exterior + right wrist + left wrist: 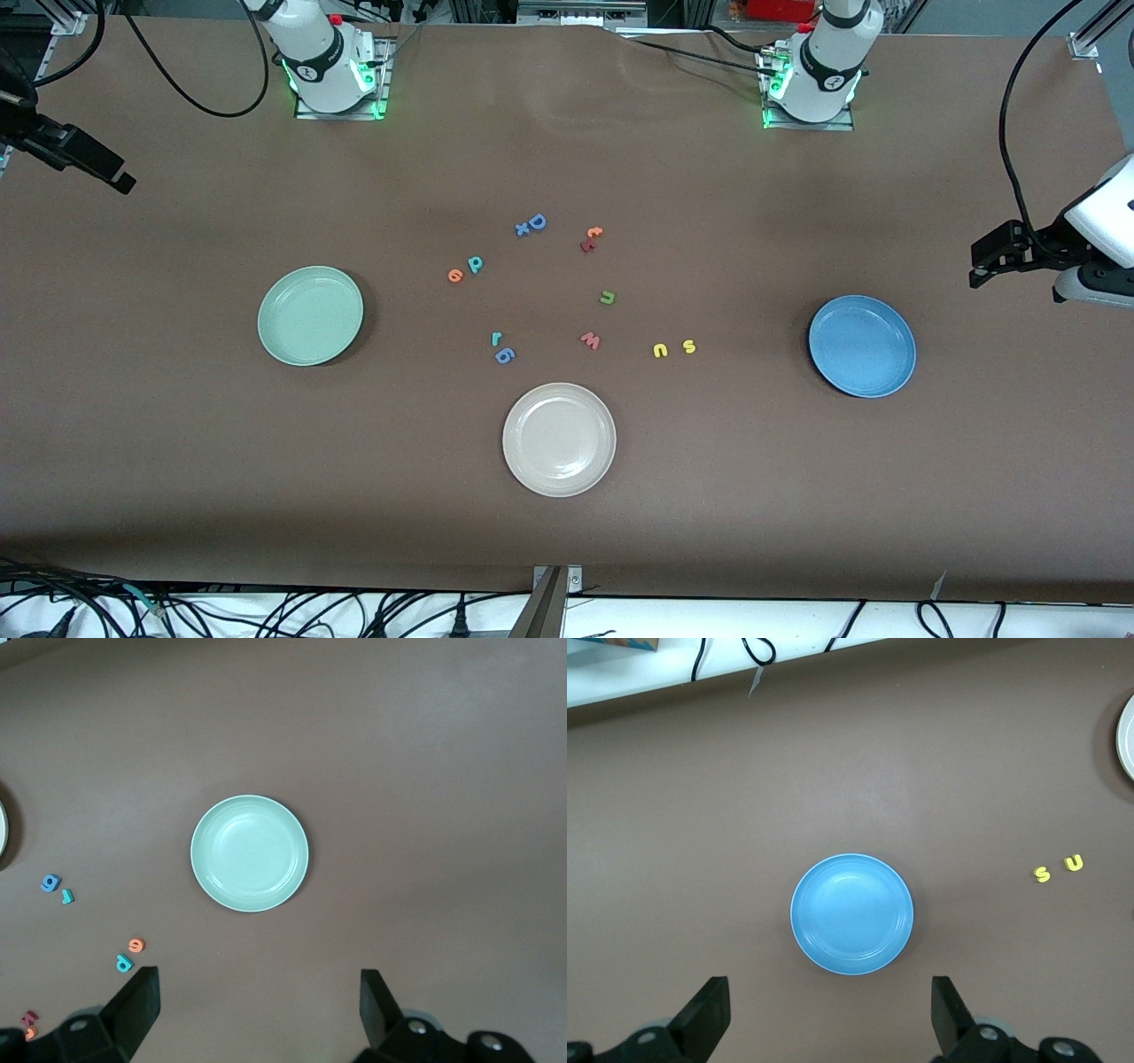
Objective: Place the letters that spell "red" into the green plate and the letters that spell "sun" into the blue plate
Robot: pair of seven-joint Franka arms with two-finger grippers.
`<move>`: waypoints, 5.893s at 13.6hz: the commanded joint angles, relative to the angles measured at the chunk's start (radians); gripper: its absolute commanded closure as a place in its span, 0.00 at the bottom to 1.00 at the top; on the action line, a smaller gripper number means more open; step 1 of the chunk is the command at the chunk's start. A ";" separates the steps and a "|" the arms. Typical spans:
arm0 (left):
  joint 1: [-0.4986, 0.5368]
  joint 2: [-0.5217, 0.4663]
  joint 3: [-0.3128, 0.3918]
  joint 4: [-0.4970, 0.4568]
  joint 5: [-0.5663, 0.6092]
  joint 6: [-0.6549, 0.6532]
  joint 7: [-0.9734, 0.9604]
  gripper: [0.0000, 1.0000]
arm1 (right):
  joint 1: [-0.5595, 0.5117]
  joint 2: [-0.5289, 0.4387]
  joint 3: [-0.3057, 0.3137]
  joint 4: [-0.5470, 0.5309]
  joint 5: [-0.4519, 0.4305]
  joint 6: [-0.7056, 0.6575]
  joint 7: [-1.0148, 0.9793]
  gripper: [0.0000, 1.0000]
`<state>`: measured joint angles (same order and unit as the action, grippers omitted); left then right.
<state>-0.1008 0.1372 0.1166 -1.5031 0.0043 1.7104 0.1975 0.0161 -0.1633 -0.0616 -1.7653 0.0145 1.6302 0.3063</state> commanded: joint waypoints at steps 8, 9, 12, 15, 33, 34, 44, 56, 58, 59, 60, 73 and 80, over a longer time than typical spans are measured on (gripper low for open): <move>0.007 -0.024 -0.003 -0.023 0.026 -0.011 0.016 0.00 | -0.002 0.008 0.005 0.018 -0.016 -0.013 -0.001 0.00; 0.007 -0.022 -0.003 -0.022 0.026 -0.012 0.016 0.00 | -0.002 0.007 0.005 0.020 -0.016 -0.016 0.008 0.01; 0.007 -0.024 -0.005 -0.022 0.026 -0.014 0.016 0.00 | -0.002 0.007 0.006 0.018 -0.018 -0.012 0.013 0.01; 0.007 -0.022 -0.005 -0.022 0.026 -0.024 0.016 0.00 | -0.002 0.007 0.005 0.010 -0.019 -0.004 0.013 0.00; 0.010 -0.022 -0.002 -0.022 0.026 -0.040 0.010 0.00 | -0.004 0.013 0.002 0.007 -0.018 -0.016 0.013 0.00; 0.010 -0.022 -0.002 -0.022 0.026 -0.040 0.010 0.00 | -0.004 0.013 0.002 0.006 -0.018 -0.016 0.013 0.00; 0.010 -0.022 0.000 -0.022 0.025 -0.049 0.000 0.00 | -0.004 0.011 0.002 0.004 -0.018 -0.018 0.014 0.00; 0.009 -0.022 -0.002 -0.022 0.025 -0.054 -0.015 0.00 | -0.004 0.011 0.003 0.004 -0.018 -0.018 0.014 0.00; 0.010 -0.022 0.000 -0.022 0.025 -0.058 -0.032 0.00 | -0.004 0.011 0.003 0.004 -0.018 -0.018 0.014 0.00; 0.009 -0.022 0.000 -0.020 0.023 -0.060 -0.033 0.00 | -0.004 0.011 0.003 0.004 -0.018 -0.018 0.014 0.00; 0.009 -0.022 -0.002 -0.020 0.025 -0.060 -0.036 0.00 | -0.004 0.011 0.003 0.004 -0.018 -0.018 0.014 0.00; 0.007 -0.019 -0.002 -0.008 0.025 -0.084 -0.082 0.00 | -0.004 0.011 0.003 0.004 -0.018 -0.018 0.014 0.00; -0.004 0.015 -0.005 -0.006 0.025 -0.086 -0.078 0.00 | -0.002 0.013 0.006 -0.003 -0.018 -0.021 0.017 0.00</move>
<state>-0.0996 0.1422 0.1132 -1.5039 0.0043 1.6305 0.1265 0.0153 -0.1504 -0.0618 -1.7681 0.0123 1.6209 0.3094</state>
